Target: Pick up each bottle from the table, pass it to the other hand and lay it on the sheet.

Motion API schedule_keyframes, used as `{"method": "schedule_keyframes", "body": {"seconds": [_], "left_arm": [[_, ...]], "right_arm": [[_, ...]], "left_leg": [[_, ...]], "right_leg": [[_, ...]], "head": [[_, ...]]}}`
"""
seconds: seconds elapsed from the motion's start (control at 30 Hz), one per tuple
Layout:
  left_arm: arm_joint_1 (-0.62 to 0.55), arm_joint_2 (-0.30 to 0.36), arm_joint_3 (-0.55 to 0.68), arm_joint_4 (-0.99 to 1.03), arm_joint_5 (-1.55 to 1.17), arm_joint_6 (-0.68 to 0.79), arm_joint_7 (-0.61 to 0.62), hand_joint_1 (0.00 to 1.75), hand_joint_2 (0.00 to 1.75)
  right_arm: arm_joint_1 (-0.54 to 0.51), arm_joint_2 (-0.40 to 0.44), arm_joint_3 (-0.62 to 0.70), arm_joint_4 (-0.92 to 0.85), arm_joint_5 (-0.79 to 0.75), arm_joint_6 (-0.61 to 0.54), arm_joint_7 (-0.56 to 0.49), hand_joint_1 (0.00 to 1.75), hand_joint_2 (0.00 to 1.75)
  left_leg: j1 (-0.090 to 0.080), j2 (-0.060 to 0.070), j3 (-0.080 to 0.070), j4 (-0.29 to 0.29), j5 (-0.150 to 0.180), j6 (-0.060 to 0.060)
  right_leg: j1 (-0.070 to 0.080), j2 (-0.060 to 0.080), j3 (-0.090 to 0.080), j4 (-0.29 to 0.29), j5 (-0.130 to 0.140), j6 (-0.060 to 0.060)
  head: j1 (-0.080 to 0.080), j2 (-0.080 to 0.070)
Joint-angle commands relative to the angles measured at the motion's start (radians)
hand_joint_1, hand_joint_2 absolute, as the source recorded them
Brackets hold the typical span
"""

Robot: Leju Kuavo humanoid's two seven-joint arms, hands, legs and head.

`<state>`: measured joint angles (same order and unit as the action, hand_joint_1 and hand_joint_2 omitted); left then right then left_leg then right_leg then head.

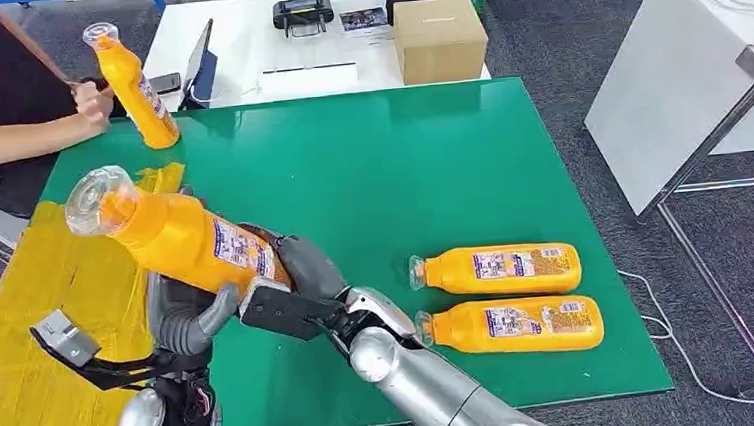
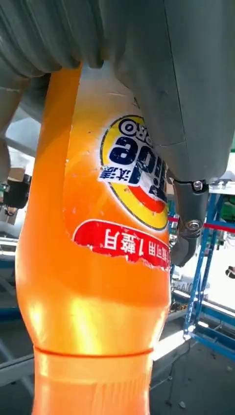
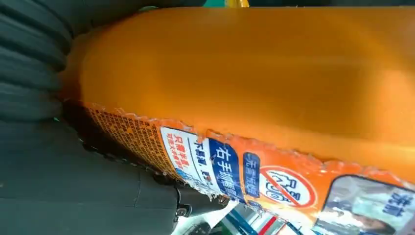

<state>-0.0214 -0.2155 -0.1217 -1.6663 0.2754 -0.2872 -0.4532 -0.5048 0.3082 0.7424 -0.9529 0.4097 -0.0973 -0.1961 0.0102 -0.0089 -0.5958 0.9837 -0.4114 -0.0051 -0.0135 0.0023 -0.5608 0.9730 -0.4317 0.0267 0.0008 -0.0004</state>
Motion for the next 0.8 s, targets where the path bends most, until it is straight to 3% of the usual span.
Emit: {"method": "schedule_keyframes", "body": {"seconds": [0.03, 0.47, 0.5, 0.8], "left_arm": [[-0.013, 0.023, -0.057, 0.012, 0.0, -0.012, 0.005, 0.0, 1.75], [-0.027, 0.05, -0.074, 0.031, -0.059, -0.003, -0.009, 0.03, 1.75], [-0.029, 0.052, -0.067, 0.035, -0.067, 0.002, -0.012, 1.75, 1.75], [-0.033, 0.05, -0.04, 0.043, -0.081, -0.012, -0.027, 1.75, 1.75]], "right_arm": [[-0.057, -0.013, 0.043, 0.094, 0.0, 0.003, 0.002, 1.75, 1.75], [-0.05, 0.001, 0.098, 0.135, 0.063, 0.03, 0.007, 1.75, 1.75], [-0.049, 0.003, 0.103, 0.135, 0.067, 0.028, 0.009, 1.75, 1.75], [-0.059, -0.002, 0.119, 0.131, 0.072, 0.042, 0.016, 1.75, 1.75]], "left_leg": [[0.001, -0.001, 0.004, 0.0, -0.002, 0.0], [0.002, 0.0, 0.006, 0.0, -0.003, 0.001], [0.001, 0.0, 0.004, -0.001, -0.001, 0.0], [0.002, 0.0, 0.006, 0.0, -0.003, 0.0]], "right_leg": [[0.001, -0.002, 0.005, -0.001, -0.002, -0.001], [0.002, -0.001, 0.007, -0.002, -0.002, -0.001], [0.001, -0.001, 0.004, -0.001, -0.001, -0.001], [0.002, -0.001, 0.007, -0.002, -0.002, -0.001]], "head": [[0.0, 0.0], [0.0, 0.0], [0.001, 0.0], [0.0, 0.0]]}}
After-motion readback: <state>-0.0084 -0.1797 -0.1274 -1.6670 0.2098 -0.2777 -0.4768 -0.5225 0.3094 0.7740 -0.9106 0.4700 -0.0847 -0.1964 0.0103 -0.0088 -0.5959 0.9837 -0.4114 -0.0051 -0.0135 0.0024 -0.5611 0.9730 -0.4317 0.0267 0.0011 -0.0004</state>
